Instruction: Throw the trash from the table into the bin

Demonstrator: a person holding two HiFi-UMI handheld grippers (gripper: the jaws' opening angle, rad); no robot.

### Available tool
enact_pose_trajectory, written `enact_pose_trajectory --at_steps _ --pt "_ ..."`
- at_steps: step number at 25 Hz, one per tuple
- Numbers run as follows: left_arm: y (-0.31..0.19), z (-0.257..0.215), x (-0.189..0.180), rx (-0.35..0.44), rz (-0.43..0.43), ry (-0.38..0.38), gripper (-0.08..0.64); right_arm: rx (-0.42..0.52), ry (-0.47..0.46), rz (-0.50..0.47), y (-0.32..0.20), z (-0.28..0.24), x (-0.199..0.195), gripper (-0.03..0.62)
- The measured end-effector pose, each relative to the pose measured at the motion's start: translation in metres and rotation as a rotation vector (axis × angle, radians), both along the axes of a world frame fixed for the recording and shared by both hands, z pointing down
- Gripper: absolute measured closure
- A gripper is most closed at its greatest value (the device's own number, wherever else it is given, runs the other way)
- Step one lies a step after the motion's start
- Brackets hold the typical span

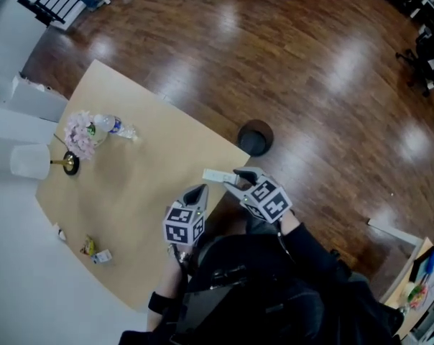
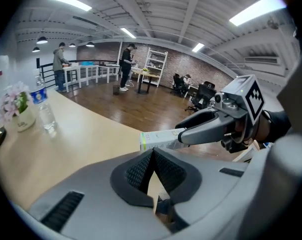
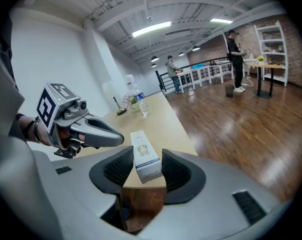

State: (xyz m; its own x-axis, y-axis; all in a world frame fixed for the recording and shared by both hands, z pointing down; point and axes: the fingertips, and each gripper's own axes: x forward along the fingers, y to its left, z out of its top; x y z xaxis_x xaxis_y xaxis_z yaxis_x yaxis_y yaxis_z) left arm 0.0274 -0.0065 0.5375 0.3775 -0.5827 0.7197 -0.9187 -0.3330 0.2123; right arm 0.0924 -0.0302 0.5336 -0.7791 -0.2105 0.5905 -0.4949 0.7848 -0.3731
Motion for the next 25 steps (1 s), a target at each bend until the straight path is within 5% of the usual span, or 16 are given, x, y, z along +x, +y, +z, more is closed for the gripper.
enact_pose_trajectory --at_steps 11,21,25 --pt "-0.087 0.032 0.12 -0.006 0.136 0.015 0.554 -0.045 0.048 0.236 -0.068 0.041 0.119 0.403" --pt "-0.145 0.11 0.202 -0.039 0.072 0.114 0.552 -0.073 0.17 0.392 -0.146 0.149 0.188 0.403" --pt "-0.153 0.158 0.217 -0.062 0.029 0.081 0.552 -0.095 0.215 0.41 -0.171 0.198 0.198 0.403"
